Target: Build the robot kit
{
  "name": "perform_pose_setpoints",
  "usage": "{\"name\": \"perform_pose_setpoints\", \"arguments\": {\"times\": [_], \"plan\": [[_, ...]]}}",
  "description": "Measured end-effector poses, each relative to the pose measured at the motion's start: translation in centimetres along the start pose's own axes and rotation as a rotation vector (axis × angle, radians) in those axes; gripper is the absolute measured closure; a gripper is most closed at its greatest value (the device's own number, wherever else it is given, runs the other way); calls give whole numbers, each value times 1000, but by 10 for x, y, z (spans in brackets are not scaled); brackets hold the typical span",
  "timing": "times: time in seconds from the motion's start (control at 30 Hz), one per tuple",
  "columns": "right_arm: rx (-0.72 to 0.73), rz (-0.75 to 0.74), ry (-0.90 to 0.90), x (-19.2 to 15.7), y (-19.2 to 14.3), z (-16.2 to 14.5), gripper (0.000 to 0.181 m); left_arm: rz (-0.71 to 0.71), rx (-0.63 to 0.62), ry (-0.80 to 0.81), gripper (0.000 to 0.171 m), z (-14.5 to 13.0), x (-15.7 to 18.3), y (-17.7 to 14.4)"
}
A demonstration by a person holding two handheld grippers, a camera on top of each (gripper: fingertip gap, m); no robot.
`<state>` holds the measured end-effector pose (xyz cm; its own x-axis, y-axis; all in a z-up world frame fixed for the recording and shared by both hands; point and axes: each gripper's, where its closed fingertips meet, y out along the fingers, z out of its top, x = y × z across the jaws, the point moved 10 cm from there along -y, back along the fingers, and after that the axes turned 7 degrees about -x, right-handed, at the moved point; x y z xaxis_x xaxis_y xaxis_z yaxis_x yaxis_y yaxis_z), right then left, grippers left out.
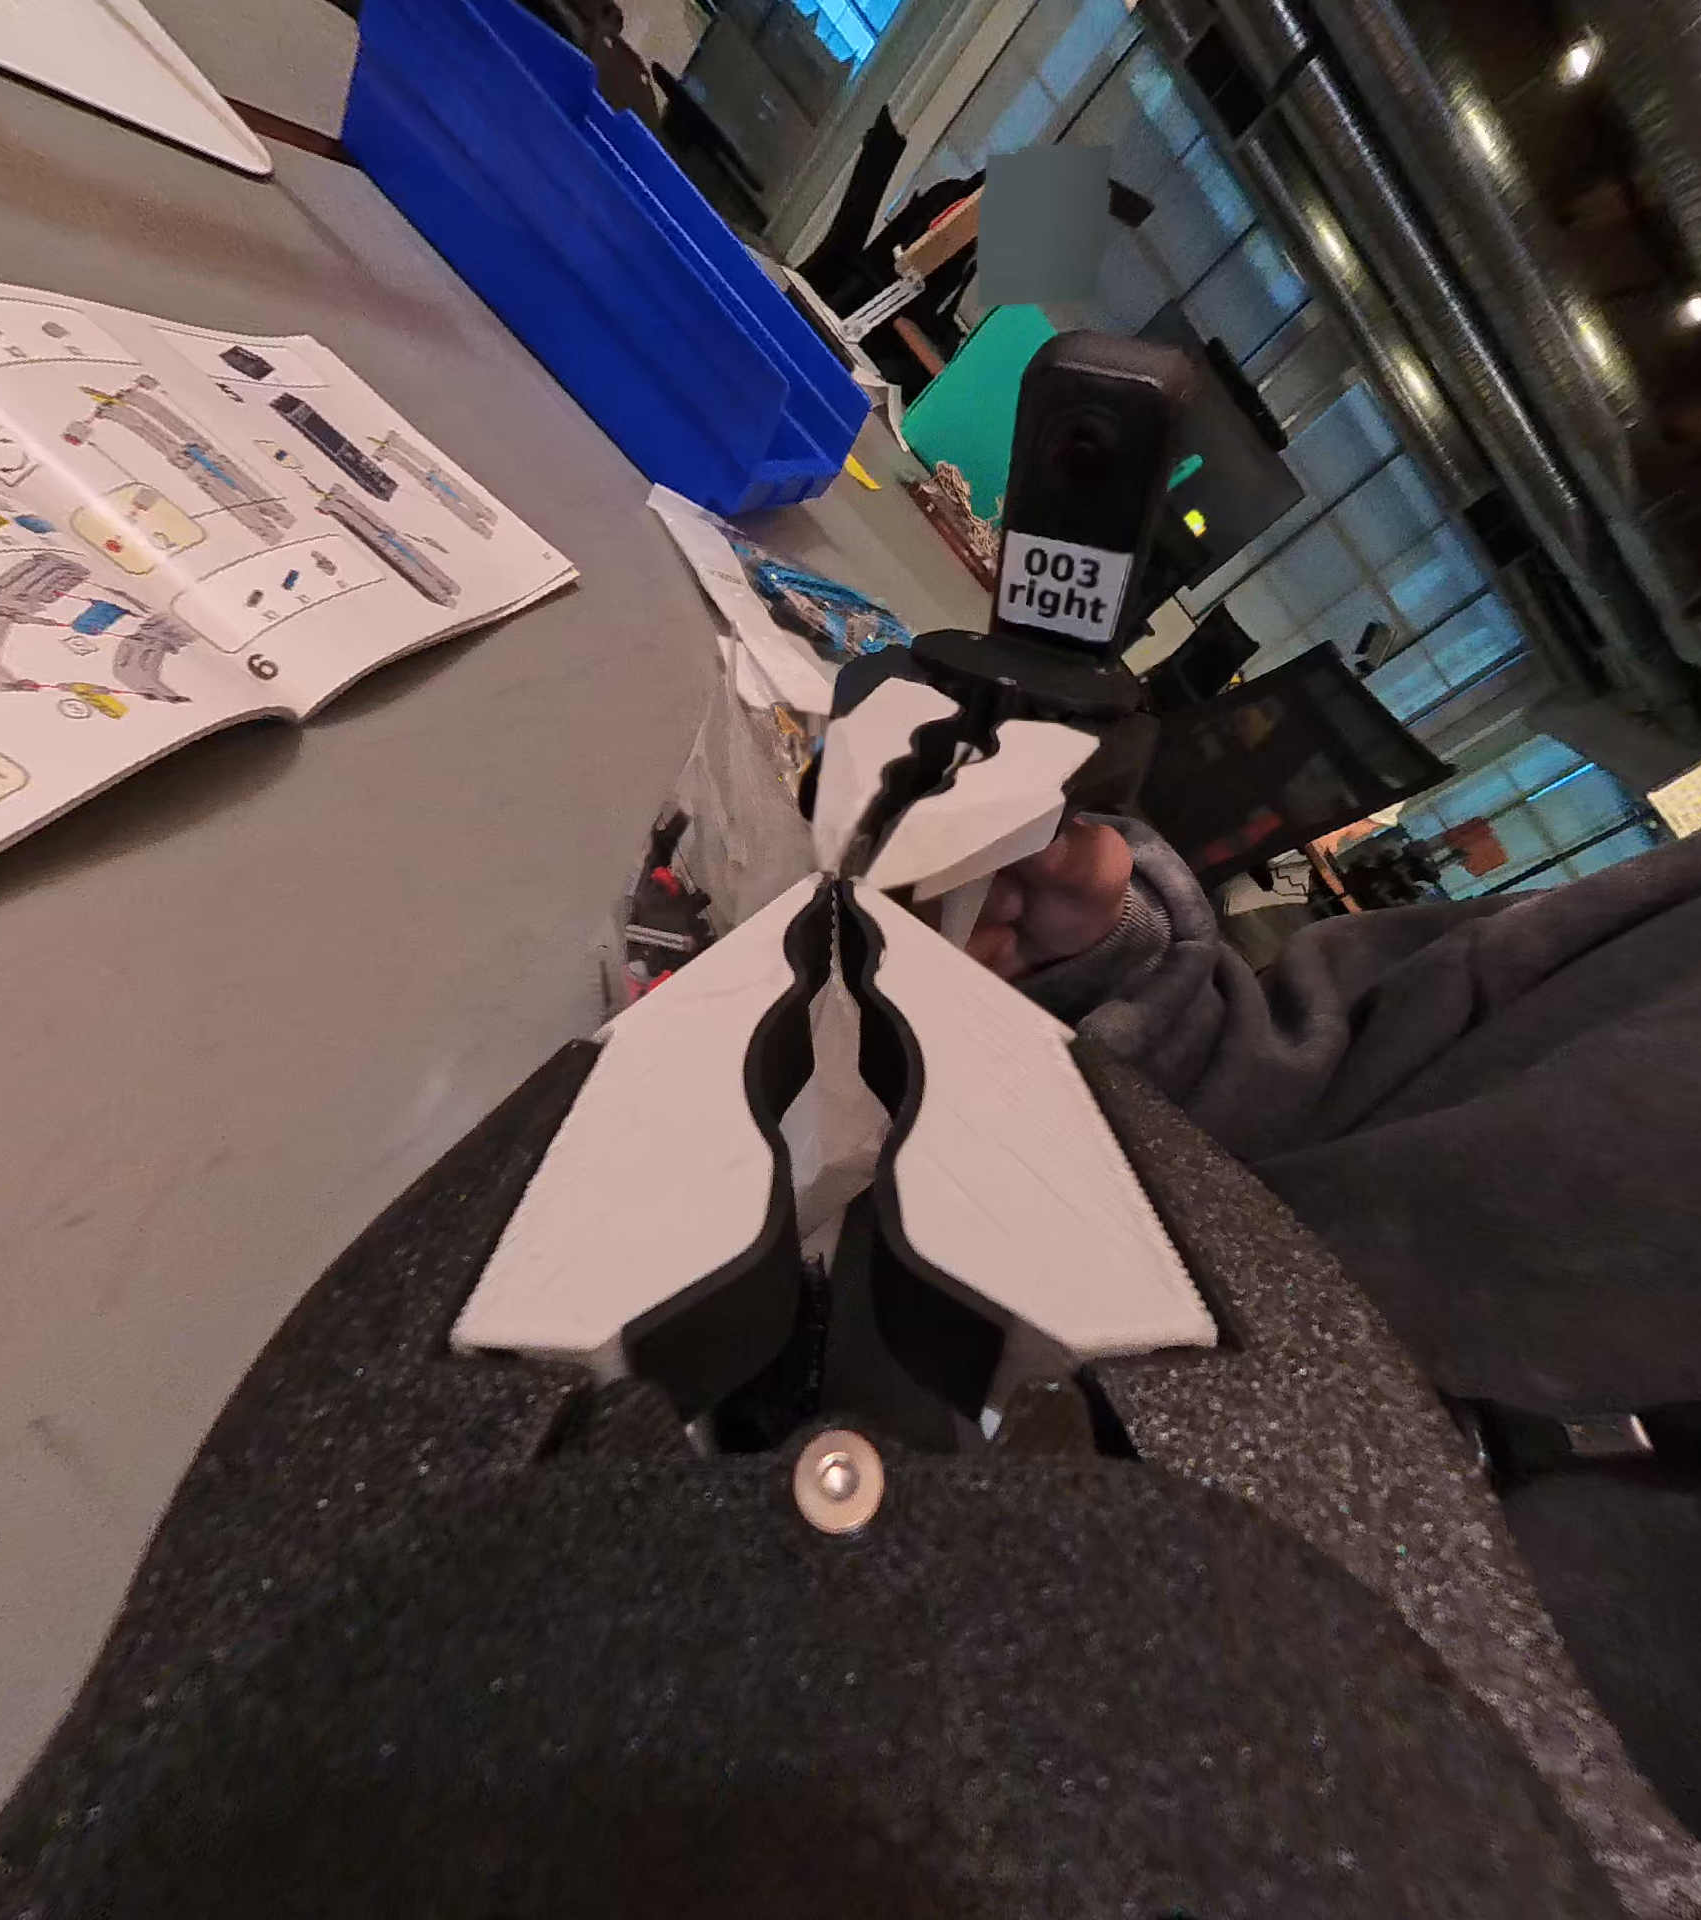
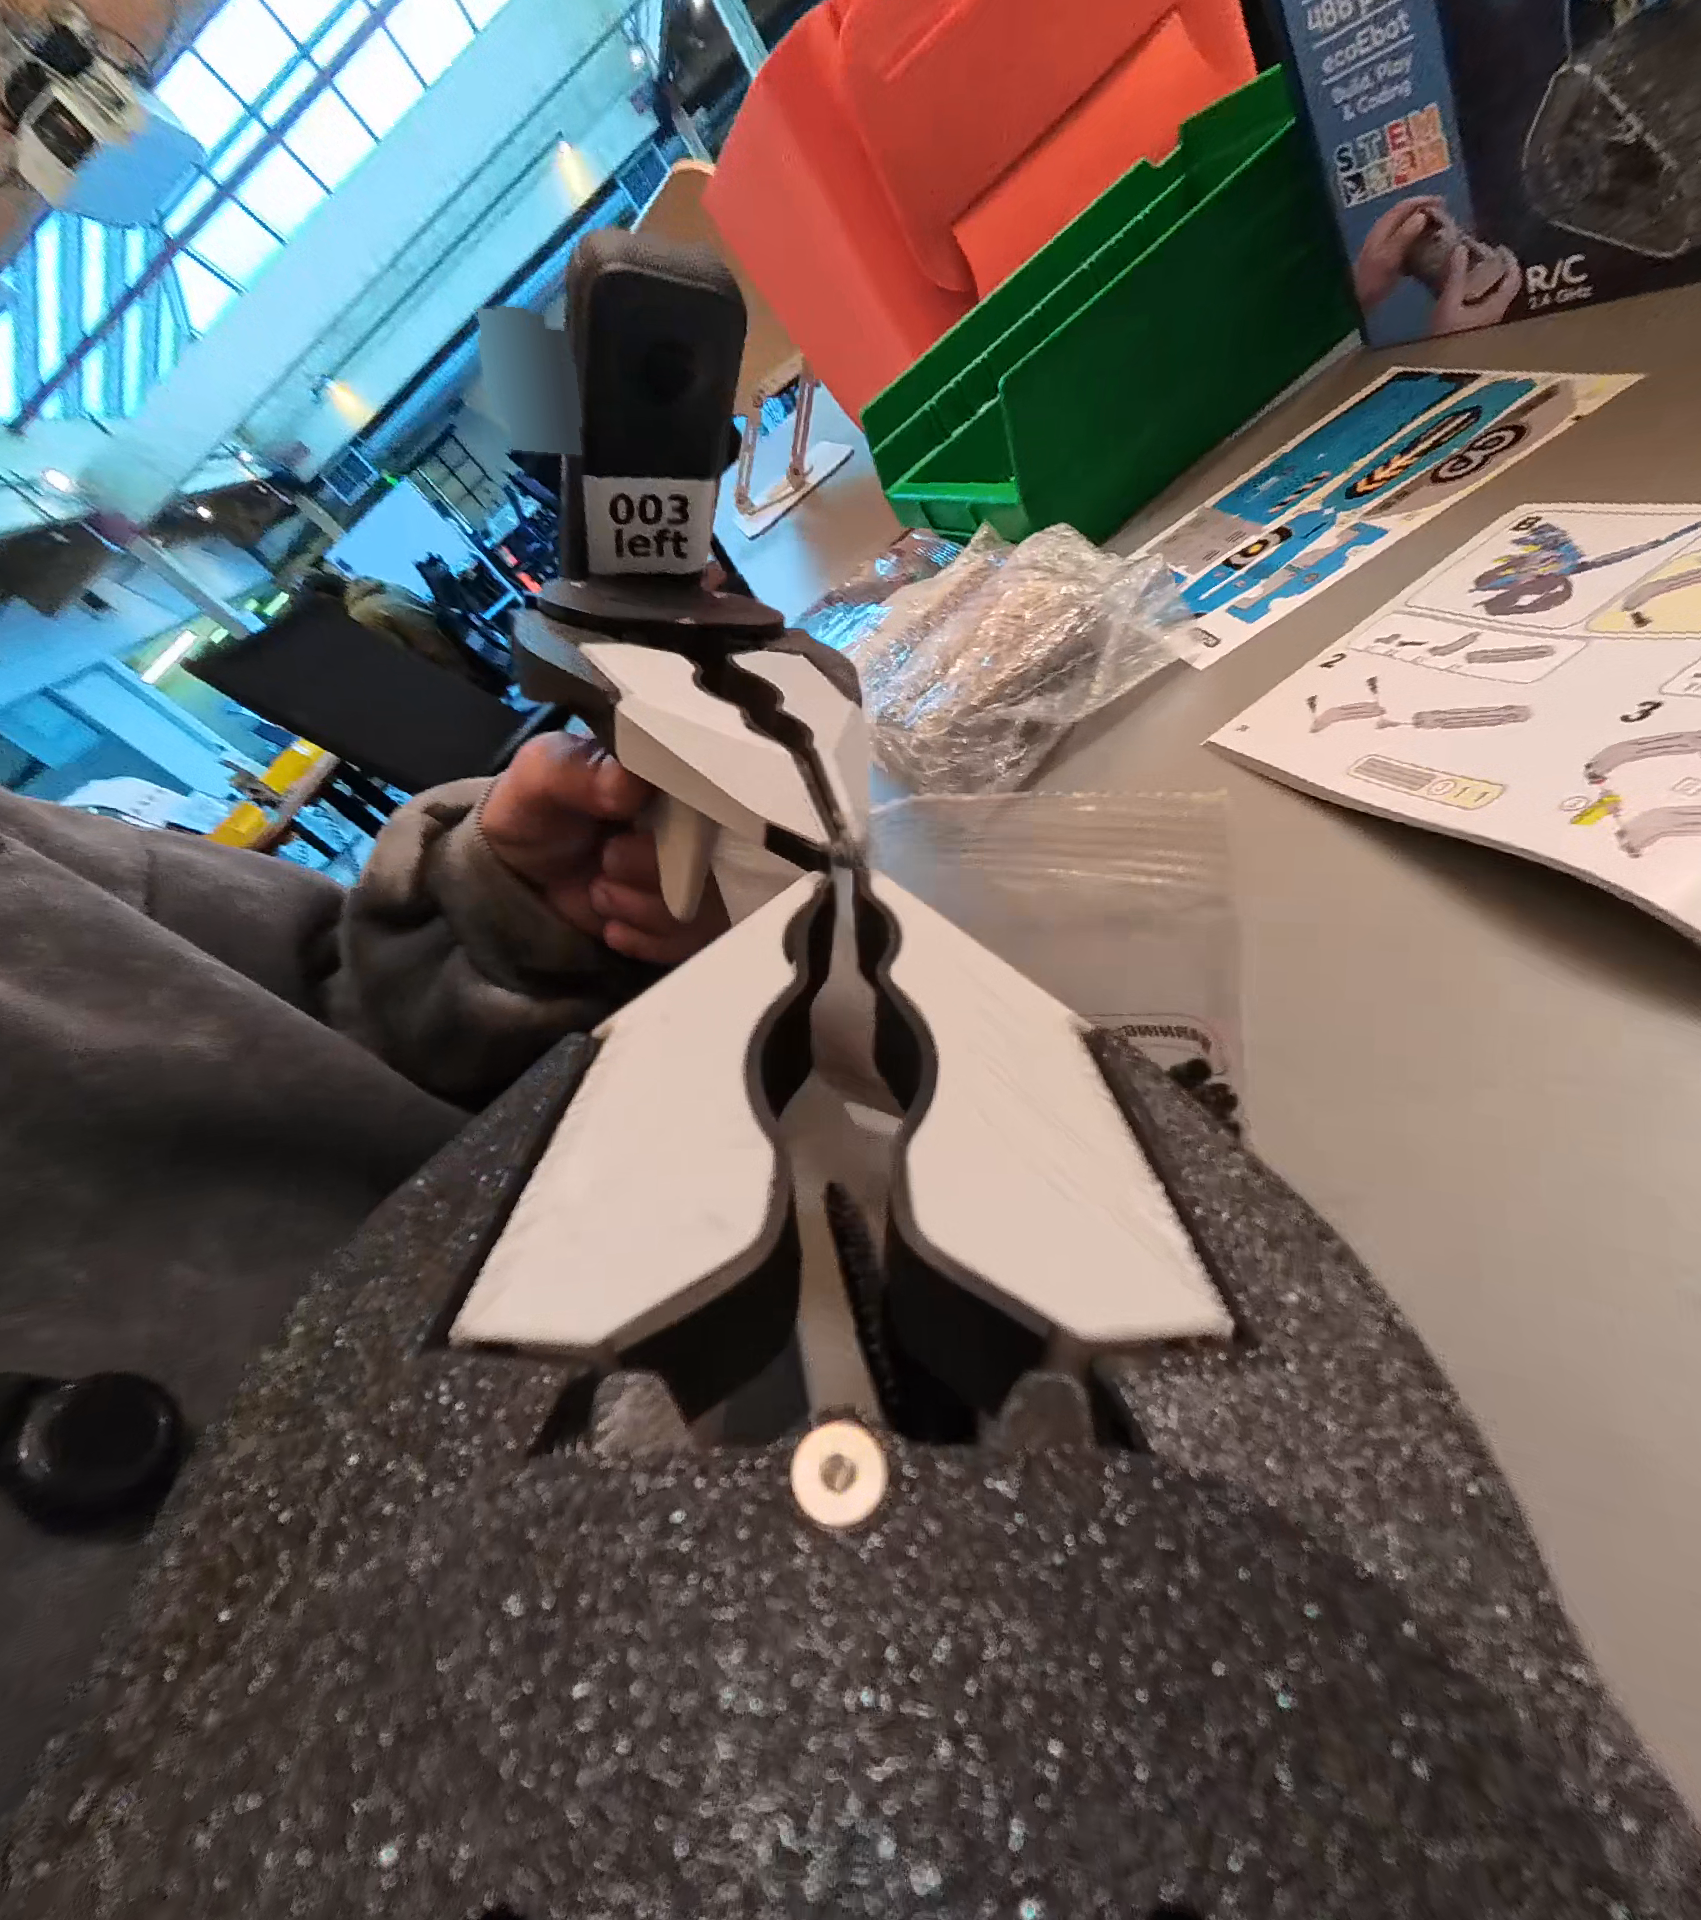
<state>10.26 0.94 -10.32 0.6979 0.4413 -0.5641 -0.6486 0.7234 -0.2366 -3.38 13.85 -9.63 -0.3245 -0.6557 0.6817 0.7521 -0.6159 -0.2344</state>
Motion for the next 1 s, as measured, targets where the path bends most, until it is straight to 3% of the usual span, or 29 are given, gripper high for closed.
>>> {"name": "perform_pose_setpoints", "arguments": {"times": [0.13,0.3,0.4,0.73,0.83,1.0], "plan": [[54,-9,87,8,-3,0,181,31,8,12,171,0,-2,-3],[23,-96,74,10,3,-2,181,186,-45,84,171,2,0,0],[1,-103,79,11,6,-2,168,194,-60,88,171,0,0,2],[-18,-132,44,6,5,-1,181,208,-101,136,171,0,1,1],[-39,-177,-13,2,7,0,181,275,-79,178,170,0,0,4],[-73,-212,-87,-4,6,3,181,221,-28,178,171,-4,-1,6]]}}
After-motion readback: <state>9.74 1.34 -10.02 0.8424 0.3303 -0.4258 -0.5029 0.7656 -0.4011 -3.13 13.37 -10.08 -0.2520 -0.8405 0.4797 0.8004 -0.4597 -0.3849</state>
